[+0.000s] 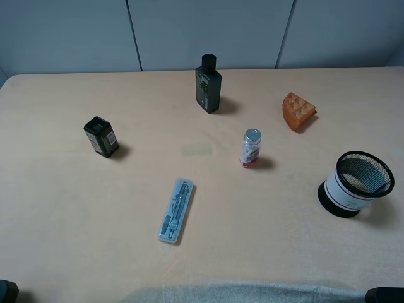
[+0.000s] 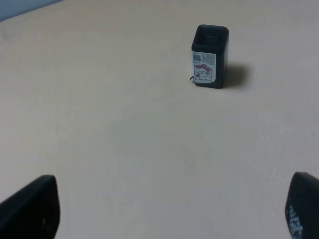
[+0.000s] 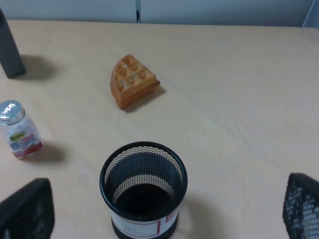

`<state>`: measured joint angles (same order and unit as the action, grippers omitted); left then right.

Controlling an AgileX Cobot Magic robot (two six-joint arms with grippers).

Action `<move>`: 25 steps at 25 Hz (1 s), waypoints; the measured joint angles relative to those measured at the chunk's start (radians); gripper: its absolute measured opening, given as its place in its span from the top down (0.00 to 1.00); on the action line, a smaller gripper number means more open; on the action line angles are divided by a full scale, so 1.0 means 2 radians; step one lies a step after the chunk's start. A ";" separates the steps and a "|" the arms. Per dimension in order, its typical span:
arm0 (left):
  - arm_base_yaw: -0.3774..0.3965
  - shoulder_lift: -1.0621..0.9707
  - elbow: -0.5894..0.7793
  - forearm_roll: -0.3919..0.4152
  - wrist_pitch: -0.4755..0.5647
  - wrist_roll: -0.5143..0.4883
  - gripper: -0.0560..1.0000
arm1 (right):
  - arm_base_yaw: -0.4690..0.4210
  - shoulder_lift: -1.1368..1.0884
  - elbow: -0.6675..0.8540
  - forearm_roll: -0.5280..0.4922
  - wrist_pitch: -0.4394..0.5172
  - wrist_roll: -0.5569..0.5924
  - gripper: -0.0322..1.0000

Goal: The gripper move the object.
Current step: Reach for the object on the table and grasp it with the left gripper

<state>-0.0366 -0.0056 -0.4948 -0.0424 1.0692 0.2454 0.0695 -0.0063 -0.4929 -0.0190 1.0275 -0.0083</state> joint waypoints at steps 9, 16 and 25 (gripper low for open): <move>0.000 0.000 0.000 0.000 0.000 0.000 0.10 | 0.000 0.000 0.000 0.000 0.000 0.000 0.30; 0.000 0.000 -0.010 0.000 -0.004 -0.005 0.10 | 0.000 0.000 0.000 0.000 0.000 0.000 0.30; 0.000 0.104 -0.070 0.000 -0.004 -0.004 0.10 | 0.000 0.000 0.000 0.000 0.000 0.000 0.30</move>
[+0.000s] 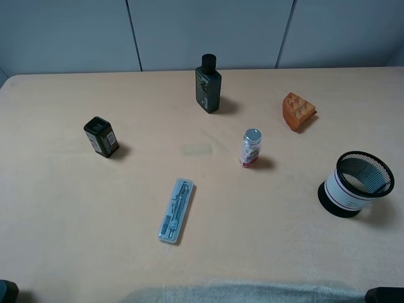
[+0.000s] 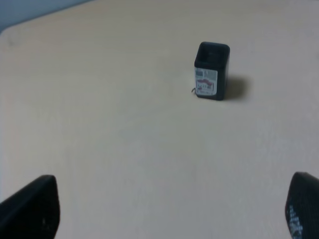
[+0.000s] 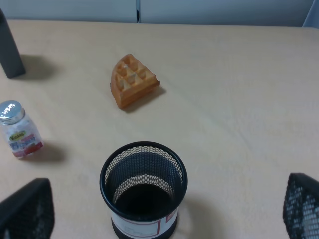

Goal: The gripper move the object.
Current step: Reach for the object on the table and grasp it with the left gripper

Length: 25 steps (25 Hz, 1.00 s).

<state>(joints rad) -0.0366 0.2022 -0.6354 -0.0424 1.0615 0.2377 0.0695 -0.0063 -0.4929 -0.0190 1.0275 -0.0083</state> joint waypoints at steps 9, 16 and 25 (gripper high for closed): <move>0.000 0.135 -0.058 0.000 -0.001 0.000 0.10 | 0.000 0.000 0.000 0.000 0.000 0.000 0.30; 0.000 0.235 -0.108 0.000 -0.001 0.006 0.10 | 0.000 0.000 0.000 0.000 0.000 0.000 0.30; 0.000 0.343 -0.175 -0.001 -0.004 0.021 0.10 | 0.000 0.000 0.000 0.000 0.000 0.000 0.30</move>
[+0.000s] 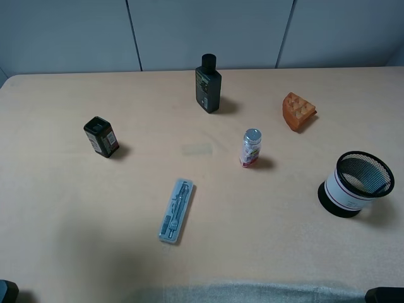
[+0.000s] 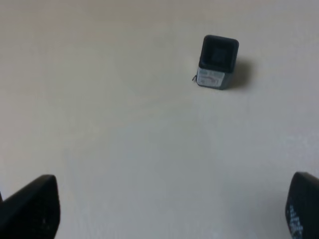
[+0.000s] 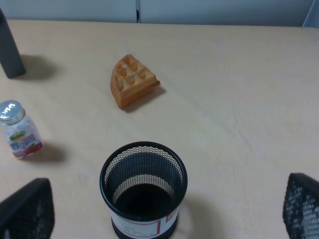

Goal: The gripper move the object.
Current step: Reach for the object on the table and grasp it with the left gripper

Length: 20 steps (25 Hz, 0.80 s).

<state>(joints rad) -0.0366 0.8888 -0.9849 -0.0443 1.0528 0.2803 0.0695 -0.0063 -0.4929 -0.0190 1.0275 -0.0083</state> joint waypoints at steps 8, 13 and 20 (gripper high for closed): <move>0.000 0.103 -0.072 -0.028 0.001 0.021 0.10 | 0.000 0.000 0.000 0.000 0.000 0.000 0.30; 0.000 0.164 -0.111 -0.052 0.001 0.042 0.10 | 0.000 0.000 0.000 0.000 0.000 0.000 0.30; -0.039 0.251 -0.173 -0.058 -0.001 0.048 0.10 | 0.000 0.000 0.000 0.000 0.000 0.000 0.30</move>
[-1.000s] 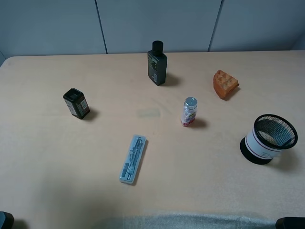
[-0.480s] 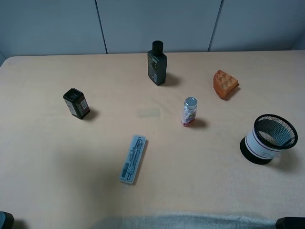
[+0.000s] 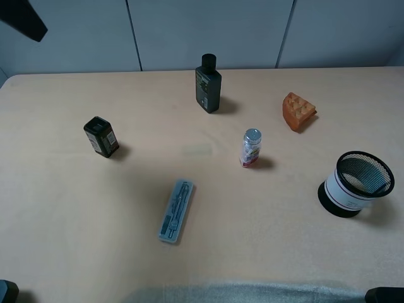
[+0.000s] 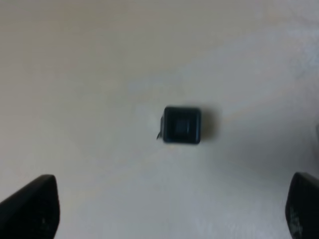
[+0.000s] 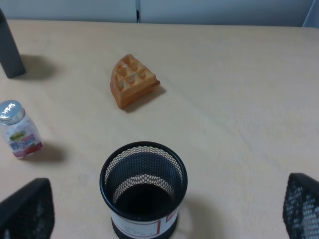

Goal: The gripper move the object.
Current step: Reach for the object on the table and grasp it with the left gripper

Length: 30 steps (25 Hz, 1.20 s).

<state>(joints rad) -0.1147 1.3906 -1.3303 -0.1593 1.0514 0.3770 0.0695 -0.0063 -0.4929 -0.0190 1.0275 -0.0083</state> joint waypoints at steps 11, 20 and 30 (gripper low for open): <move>-0.074 0.162 -0.152 -0.001 0.009 0.002 0.10 | 0.000 0.000 0.000 0.000 0.000 0.000 0.30; -0.117 0.286 -0.292 -0.002 0.054 0.014 0.10 | 0.000 0.000 0.000 0.000 0.000 0.000 0.30; -0.159 0.401 -0.405 -0.003 0.055 0.021 0.10 | 0.000 0.000 0.000 0.000 0.000 0.000 0.30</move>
<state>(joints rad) -0.4319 2.1923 -2.1406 -0.1658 1.1618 0.4199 0.0695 -0.0063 -0.4929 -0.0190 1.0275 -0.0083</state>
